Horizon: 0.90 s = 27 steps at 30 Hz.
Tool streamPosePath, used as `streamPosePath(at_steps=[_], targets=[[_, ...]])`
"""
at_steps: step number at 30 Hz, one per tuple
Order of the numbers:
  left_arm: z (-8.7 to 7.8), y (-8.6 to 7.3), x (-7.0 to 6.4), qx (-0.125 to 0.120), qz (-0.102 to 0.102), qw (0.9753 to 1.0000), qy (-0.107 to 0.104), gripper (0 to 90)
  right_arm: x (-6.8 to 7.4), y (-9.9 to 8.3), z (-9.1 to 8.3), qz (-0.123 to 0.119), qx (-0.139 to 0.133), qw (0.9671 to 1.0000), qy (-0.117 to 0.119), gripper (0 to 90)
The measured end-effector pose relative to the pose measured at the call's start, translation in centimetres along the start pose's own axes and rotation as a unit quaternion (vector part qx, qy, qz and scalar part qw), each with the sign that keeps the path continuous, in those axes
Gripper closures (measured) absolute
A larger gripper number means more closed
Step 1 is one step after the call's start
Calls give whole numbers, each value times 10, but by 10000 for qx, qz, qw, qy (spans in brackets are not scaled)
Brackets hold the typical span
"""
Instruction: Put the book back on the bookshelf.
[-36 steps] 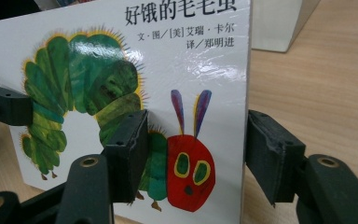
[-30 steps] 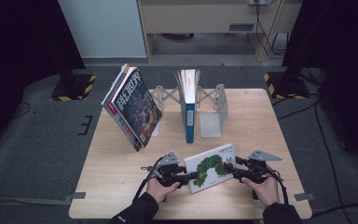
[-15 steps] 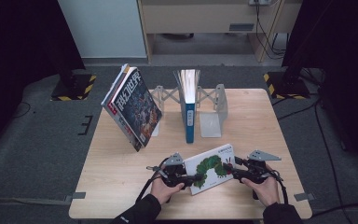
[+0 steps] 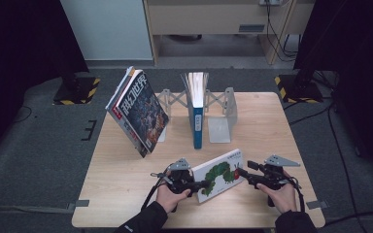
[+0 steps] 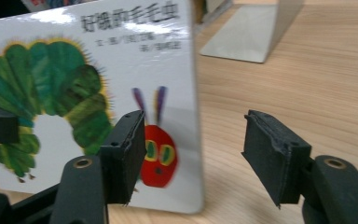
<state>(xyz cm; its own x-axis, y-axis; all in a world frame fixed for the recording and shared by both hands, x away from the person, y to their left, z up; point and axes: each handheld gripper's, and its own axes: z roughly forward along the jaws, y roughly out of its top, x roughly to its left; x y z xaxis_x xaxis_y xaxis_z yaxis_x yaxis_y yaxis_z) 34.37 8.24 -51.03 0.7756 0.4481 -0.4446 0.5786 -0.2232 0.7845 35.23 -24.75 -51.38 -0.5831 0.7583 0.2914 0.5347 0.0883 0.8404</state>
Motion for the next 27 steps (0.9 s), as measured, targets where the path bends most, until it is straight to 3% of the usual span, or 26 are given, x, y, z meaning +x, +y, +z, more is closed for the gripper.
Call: streamPosePath(at_steps=[2,6,9,12,21,25,27], targets=[[-2,2,-1,-26,7,10000,34,743,-4,0,-4,21,-29,9999,-156,371],[-6,5,-4,-87,12,9999,73,744,-12,-3,-7,-84,225,9979,-600,341],[-10,8,-5,-125,11,9998,120,745,-17,-5,-8,-295,549,9928,-1026,330],[-14,10,-6,-160,22,9997,174,747,-21,-6,-10,-440,746,9879,-1284,312],[-31,20,-7,-363,22,9988,341,747,-32,-13,-11,-528,1187,9774,-1667,252],[-39,26,-7,-526,-15,9979,376,747,-35,-15,-10,-543,1307,9742,-1757,227],[-43,28,-7,-605,3,9972,434,748,-36,-15,-11,-535,1279,9743,-1773,218]])
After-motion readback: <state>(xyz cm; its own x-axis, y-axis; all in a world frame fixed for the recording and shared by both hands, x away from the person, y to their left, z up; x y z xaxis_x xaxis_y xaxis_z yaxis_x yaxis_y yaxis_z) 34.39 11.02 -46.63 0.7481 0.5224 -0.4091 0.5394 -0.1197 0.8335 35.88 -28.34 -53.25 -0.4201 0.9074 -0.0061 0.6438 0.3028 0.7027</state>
